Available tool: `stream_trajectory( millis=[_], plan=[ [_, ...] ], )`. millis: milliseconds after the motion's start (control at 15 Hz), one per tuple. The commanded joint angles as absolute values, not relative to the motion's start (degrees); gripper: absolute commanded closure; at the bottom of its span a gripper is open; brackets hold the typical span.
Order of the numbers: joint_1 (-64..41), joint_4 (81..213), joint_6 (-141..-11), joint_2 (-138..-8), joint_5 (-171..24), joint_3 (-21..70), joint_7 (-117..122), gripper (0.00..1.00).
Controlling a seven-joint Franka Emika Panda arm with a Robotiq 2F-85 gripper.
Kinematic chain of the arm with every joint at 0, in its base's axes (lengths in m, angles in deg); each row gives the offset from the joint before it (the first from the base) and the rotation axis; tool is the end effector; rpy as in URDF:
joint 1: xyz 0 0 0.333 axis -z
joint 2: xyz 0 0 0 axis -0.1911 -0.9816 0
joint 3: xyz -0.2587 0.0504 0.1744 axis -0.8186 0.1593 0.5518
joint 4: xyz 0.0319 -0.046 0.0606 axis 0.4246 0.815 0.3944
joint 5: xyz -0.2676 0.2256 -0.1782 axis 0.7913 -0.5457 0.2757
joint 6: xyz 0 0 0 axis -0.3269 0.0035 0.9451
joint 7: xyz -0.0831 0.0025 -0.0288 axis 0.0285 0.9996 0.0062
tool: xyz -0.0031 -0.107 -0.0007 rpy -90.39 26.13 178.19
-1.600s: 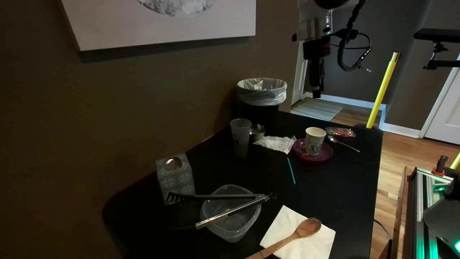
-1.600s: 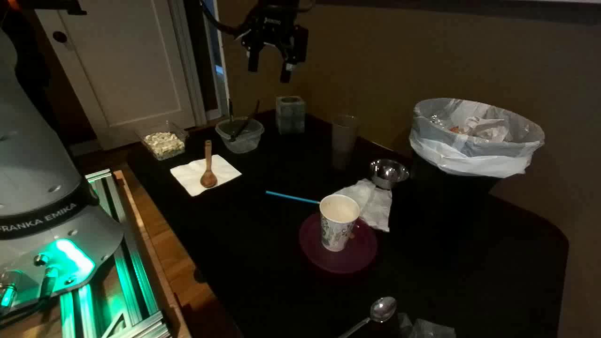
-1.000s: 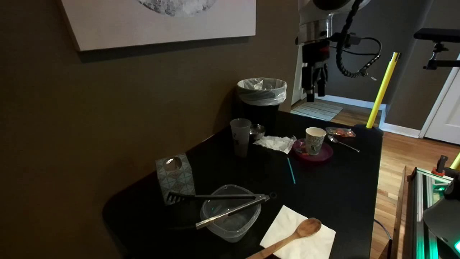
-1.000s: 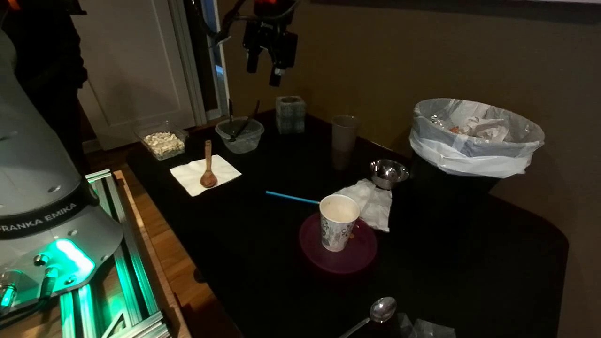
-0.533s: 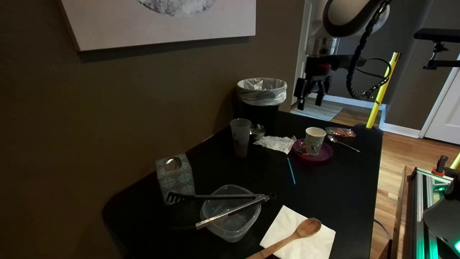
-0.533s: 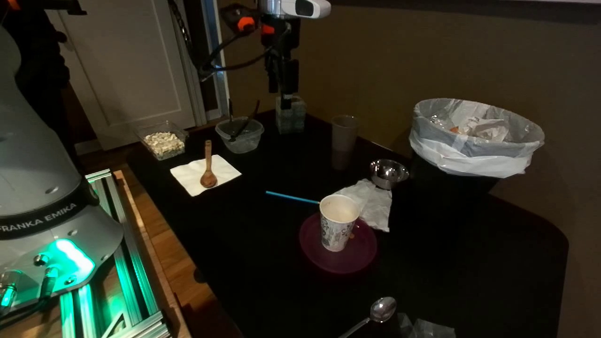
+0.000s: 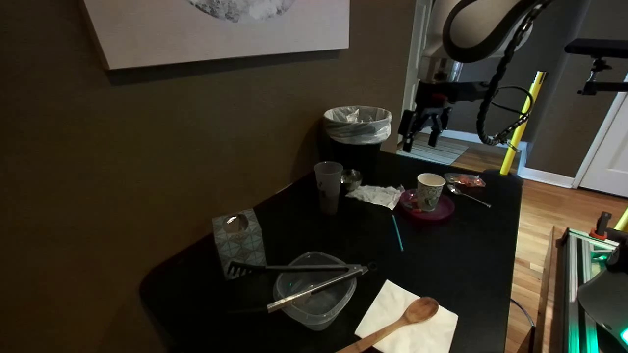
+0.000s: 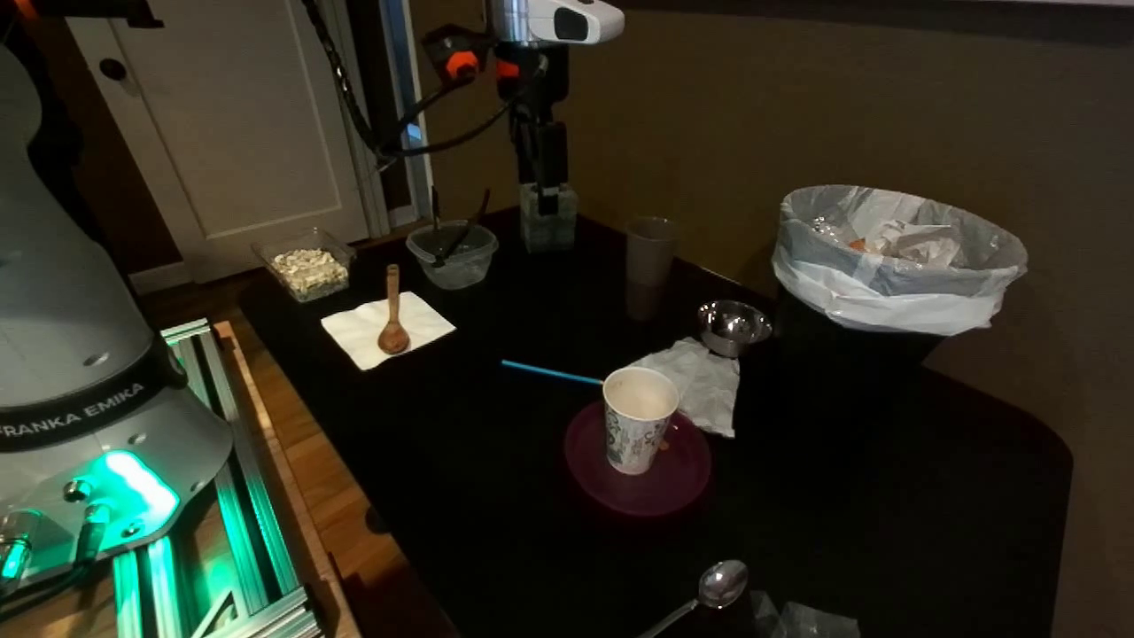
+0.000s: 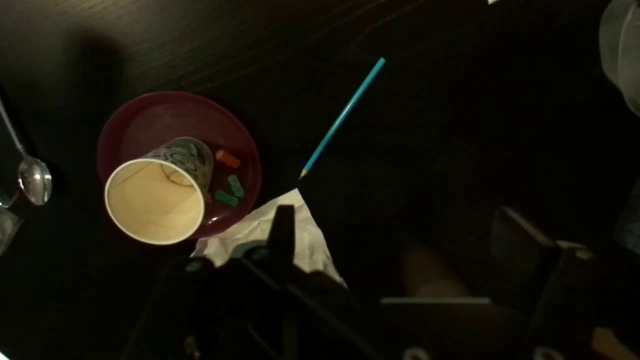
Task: Pick the blue pencil and put it in the clear lunch box
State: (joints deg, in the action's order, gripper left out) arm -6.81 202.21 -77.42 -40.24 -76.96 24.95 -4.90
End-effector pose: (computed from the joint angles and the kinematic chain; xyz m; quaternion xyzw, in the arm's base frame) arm 0.4251 -0.0554 0.3662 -0.9843 0.1717 -0.0379 0.0137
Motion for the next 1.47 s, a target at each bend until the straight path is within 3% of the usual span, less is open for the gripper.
stream_trajectory(
  millis=[0,333,467,533,600,933,1267,1400],
  plan=[
    [-5.8,205.8,-86.1,-44.0,-77.2,27.5,-13.9,0.00],
    [-4.1,216.8,-104.1,-48.6,-69.5,33.9,-32.7,0.00],
    [3.7,214.4,-108.7,-52.7,-59.7,40.6,-41.4,0.00],
    [5.3,214.4,-107.1,-51.3,-55.5,42.6,-46.0,0.00],
    [0.2,214.1,-106.0,-51.3,-61.8,38.3,-39.2,0.00],
    [3.5,212.2,-105.6,-53.5,-58.4,42.2,-44.6,0.00],
    [1.6,202.7,-91.4,-65.0,-52.6,45.1,-56.7,0.00],
    [-6.6,200.4,-93.4,-70.4,-56.8,38.3,-55.5,0.00]
  ],
)
